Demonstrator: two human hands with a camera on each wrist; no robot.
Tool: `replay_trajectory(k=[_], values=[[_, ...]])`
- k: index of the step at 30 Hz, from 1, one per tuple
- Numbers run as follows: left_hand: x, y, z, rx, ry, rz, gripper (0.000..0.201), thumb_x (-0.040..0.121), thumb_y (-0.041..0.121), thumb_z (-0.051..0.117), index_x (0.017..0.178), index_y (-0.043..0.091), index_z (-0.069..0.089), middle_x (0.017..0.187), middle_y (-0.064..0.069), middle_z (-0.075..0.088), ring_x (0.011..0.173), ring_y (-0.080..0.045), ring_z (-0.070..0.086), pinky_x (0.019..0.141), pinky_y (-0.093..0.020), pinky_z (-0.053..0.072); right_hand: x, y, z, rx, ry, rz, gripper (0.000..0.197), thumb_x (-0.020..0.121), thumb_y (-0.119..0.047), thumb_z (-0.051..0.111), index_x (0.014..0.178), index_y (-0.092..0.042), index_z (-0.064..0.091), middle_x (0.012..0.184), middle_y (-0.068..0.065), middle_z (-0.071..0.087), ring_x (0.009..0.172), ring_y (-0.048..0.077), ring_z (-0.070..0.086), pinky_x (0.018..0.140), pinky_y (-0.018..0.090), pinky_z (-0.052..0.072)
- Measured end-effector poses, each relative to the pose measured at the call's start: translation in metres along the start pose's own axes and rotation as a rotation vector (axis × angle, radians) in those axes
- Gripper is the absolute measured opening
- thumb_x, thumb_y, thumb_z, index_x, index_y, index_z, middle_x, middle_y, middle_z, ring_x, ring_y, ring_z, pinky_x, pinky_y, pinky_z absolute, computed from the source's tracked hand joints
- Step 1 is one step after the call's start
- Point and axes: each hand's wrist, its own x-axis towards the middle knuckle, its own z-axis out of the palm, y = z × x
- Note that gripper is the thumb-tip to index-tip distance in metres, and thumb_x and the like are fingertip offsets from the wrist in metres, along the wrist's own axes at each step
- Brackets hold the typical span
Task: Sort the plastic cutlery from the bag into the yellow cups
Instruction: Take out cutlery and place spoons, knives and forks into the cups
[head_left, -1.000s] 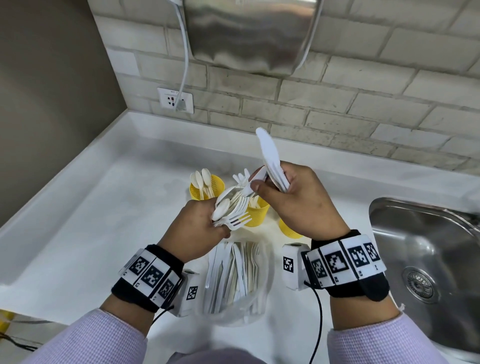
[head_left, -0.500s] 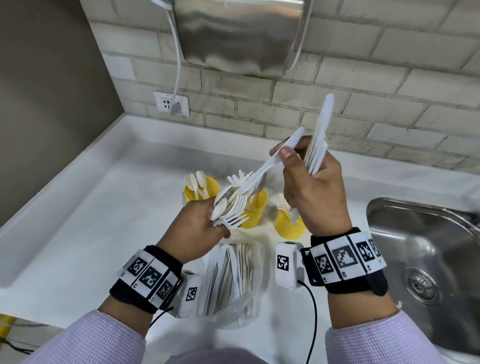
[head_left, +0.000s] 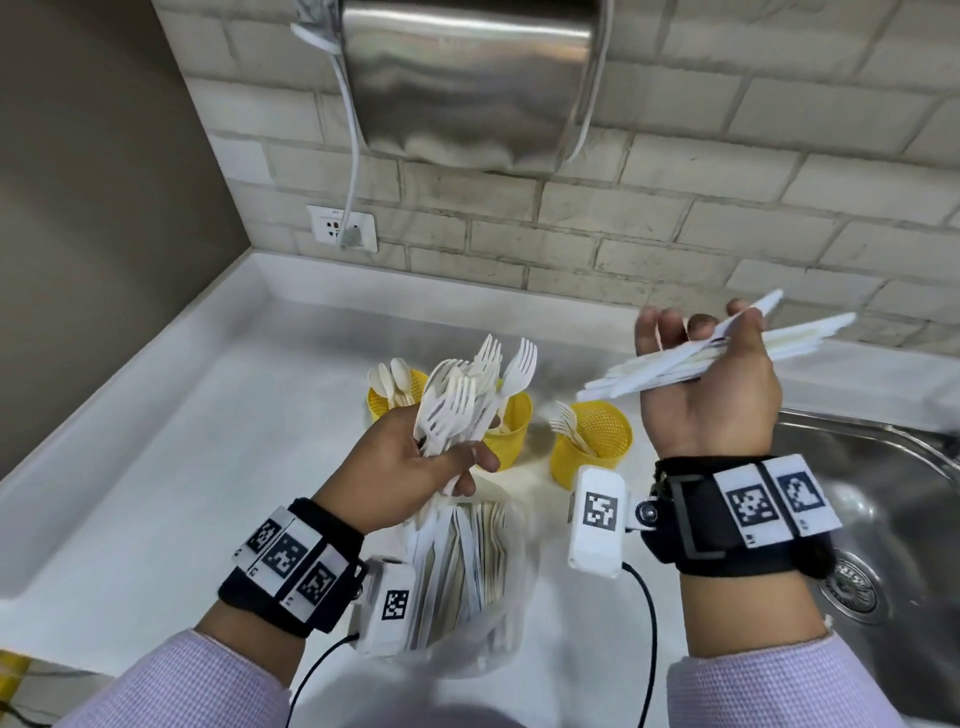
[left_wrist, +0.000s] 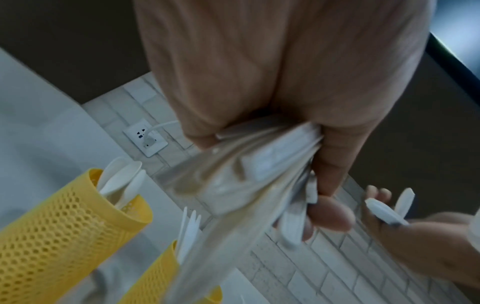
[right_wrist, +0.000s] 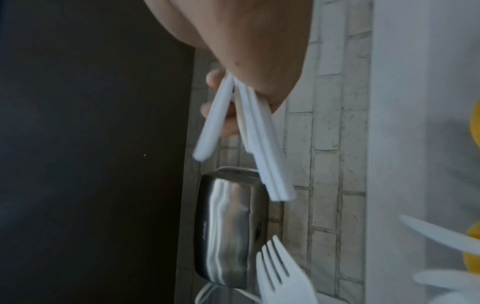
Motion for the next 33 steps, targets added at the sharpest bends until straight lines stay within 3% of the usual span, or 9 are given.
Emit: replay_trajectory(k=[2,4,10,14,18,20,25,29,33], values=[[-0.001,0.003,0.000,-0.061,-0.029,-0.012,0.014,0.101,0.004,0.061,0.111,0.004,0.070,0.093,-0.006,0.079,0.067,-0.021,0.068,0.061,-0.023,0.054,0.002,-0.002,-0.002,0.012,0.015,0.009,0.014,0.109,-0.030,0.043,0.101,-0.022,0.050,0.061,-0.002,0.044,0.048,0.014,0.045,0.052,0.023,0.048],[-0.003,0.006,0.002,-0.111,-0.054,-0.001,0.019,0.101,0.005,0.061,0.118,0.008,0.069,0.094,-0.010,0.078,0.066,-0.022,0.068,0.064,-0.027,0.054,0.000,-0.002,0.000,-0.024,0.007,-0.009,0.015,0.107,-0.035,0.049,0.096,-0.025,0.051,0.062,-0.005,0.038,0.045,0.011,0.033,0.043,0.019,0.036],[-0.003,0.007,0.005,-0.259,-0.071,0.013,0.022,0.099,0.002,0.062,0.118,0.010,0.069,0.095,-0.019,0.075,0.065,-0.031,0.063,0.068,-0.036,0.054,-0.024,0.002,0.014,-0.253,-0.261,-0.098,0.020,0.106,-0.023,0.053,0.087,-0.024,0.049,0.058,-0.005,0.026,0.042,0.008,0.023,0.038,0.017,0.025],[-0.004,0.006,0.009,-0.296,-0.087,-0.011,0.022,0.098,-0.001,0.063,0.117,0.007,0.069,0.093,-0.023,0.074,0.062,-0.031,0.061,0.068,-0.041,0.053,-0.042,0.003,0.017,-0.845,-0.623,-0.233,0.004,0.098,-0.018,0.067,0.096,-0.021,0.068,0.053,-0.010,0.041,0.041,0.011,0.033,0.045,0.019,0.032],[-0.007,0.008,0.008,-0.265,-0.109,-0.024,0.019,0.098,0.002,0.065,0.114,0.011,0.070,0.092,-0.020,0.076,0.061,-0.030,0.062,0.068,-0.038,0.054,-0.047,0.011,0.015,-1.390,-0.879,-0.315,0.014,0.094,-0.016,0.072,0.107,-0.021,0.073,0.056,-0.021,0.057,0.050,0.003,0.051,0.056,0.013,0.038],[-0.009,0.009,0.006,-0.250,-0.130,-0.028,0.019,0.098,0.003,0.064,0.116,0.009,0.068,0.092,-0.019,0.076,0.061,-0.030,0.062,0.068,-0.039,0.054,-0.047,0.013,0.014,-1.464,-0.910,-0.282,0.011,0.095,-0.019,0.071,0.104,-0.024,0.073,0.059,-0.018,0.062,0.053,0.004,0.057,0.057,0.012,0.040],[-0.014,0.009,0.003,-0.217,-0.148,-0.041,0.019,0.098,0.001,0.063,0.116,0.006,0.064,0.090,-0.016,0.076,0.058,-0.028,0.060,0.067,-0.038,0.054,-0.045,0.014,0.015,-1.584,-0.996,-0.263,0.003,0.095,-0.024,0.070,0.095,-0.026,0.067,0.070,-0.007,0.069,0.064,0.012,0.062,0.063,0.025,0.049],[-0.018,0.008,0.001,-0.174,-0.157,-0.053,0.017,0.098,0.003,0.065,0.115,0.007,0.065,0.092,-0.019,0.076,0.057,-0.025,0.061,0.065,-0.033,0.053,-0.043,0.012,0.018,-1.638,-1.075,-0.171,0.012,0.096,-0.022,0.069,0.091,-0.030,0.062,0.075,-0.025,0.067,0.070,0.006,0.063,0.063,0.016,0.044],[-0.020,0.007,-0.002,-0.153,-0.156,-0.043,0.015,0.099,0.005,0.065,0.113,0.009,0.065,0.092,-0.017,0.077,0.060,-0.025,0.062,0.063,-0.030,0.052,-0.043,0.009,0.018,-1.519,-1.089,-0.121,0.010,0.097,-0.019,0.067,0.091,-0.025,0.063,0.075,-0.010,0.065,0.072,0.012,0.061,0.069,0.027,0.048]])
